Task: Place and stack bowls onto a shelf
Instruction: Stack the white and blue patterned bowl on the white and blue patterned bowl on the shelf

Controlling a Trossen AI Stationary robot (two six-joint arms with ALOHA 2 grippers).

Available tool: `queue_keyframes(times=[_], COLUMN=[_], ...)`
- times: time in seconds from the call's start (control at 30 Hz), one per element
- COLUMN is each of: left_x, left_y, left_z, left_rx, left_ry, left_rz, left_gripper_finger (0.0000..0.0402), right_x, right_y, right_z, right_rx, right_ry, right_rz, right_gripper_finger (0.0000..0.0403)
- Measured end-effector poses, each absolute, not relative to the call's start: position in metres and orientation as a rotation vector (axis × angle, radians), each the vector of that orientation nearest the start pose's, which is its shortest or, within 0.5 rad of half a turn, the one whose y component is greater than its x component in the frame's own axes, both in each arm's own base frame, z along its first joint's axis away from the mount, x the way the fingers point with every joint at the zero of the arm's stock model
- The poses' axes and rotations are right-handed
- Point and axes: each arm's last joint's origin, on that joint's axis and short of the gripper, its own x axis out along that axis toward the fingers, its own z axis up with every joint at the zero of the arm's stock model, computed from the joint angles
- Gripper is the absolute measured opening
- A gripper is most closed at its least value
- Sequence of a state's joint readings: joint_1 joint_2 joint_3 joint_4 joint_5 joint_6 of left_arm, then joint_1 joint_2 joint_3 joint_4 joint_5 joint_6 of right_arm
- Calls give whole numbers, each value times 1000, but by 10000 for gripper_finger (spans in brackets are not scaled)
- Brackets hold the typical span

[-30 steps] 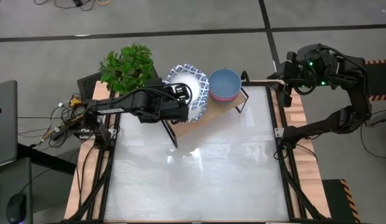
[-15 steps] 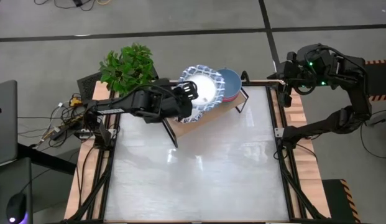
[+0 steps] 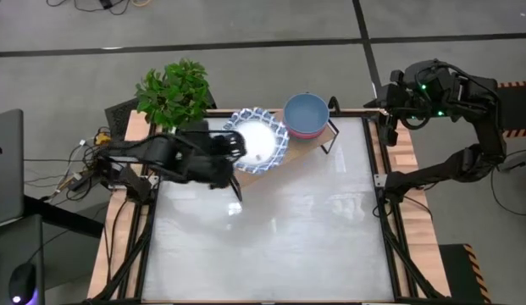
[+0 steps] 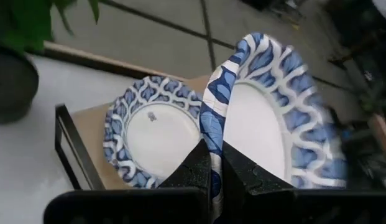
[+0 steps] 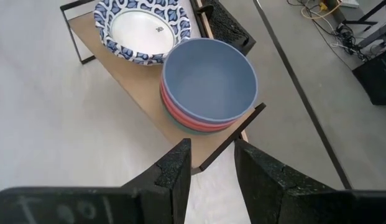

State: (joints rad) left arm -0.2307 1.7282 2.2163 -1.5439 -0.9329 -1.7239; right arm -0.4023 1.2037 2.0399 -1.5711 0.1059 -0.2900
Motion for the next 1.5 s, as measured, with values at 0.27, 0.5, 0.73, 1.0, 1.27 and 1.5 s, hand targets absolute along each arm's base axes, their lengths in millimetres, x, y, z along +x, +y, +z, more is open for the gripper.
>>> queue_keyframes(times=[0.27,0.5,0.73,1.0,1.27,1.5], left_x=[223,215,247,271,282,279], left_y=[-32,-29,-13,25,40,40], left_z=[465,412,371,338,322,318], left_rx=[-954,-1116,-1151,-1149,-1161,-1164], left_ry=[55,-83,-206,-158,-74,-42], left_rz=[1125,1047,913,1010,1052,1085], left_gripper_finger=[0,0,0,0,0,0], right_x=[111,111,112,112,112,112], right_y=[-51,-51,-51,-51,-51,-51], right_z=[506,506,506,506,506,506], right_rx=[-160,-167,-168,-161,-138,-142], right_ry=[810,807,805,803,798,799], right_rz=[-371,-371,-375,-379,-390,-389], right_gripper_finger=[150,150,150,150,150,150])
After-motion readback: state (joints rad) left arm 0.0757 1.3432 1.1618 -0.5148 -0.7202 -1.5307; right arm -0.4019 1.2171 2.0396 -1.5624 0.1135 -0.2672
